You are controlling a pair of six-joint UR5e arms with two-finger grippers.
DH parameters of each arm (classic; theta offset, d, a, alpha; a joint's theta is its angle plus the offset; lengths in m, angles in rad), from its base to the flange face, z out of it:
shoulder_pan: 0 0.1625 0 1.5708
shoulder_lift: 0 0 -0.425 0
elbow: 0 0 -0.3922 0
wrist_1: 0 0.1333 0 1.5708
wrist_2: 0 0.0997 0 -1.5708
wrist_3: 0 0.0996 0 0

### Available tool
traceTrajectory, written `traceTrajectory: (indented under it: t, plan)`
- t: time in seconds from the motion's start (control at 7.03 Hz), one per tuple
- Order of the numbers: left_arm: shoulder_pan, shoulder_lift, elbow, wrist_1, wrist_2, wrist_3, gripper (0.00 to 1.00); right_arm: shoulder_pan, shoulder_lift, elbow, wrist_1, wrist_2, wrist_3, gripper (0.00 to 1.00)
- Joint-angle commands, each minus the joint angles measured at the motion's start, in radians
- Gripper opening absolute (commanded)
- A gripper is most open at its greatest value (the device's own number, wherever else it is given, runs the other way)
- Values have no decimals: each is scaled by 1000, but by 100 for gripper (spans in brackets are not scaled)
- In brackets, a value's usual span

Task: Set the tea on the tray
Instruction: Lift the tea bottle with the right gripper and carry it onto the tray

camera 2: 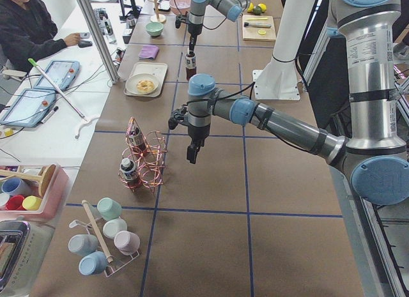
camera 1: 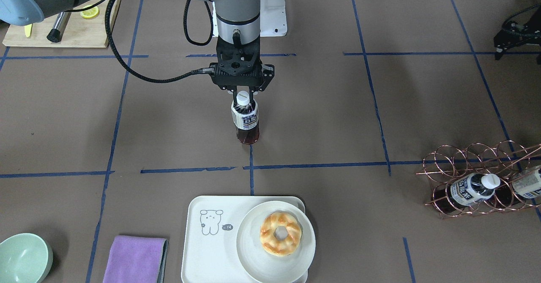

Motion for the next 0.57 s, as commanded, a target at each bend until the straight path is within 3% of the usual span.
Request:
traceTrajectory:
  t: [0.0,0.28,0.43]
  plan:
    - [0,0,1,-2,0,0,100,85,18,-5,3,-1,-49,0]
    - [0,-2,-5,-2,-1,-2,100,182,23,-63,17,0,-167,0]
    - [-1,-3,-10,-2,0,-3,100,217,58,-166,71,20,-193,0]
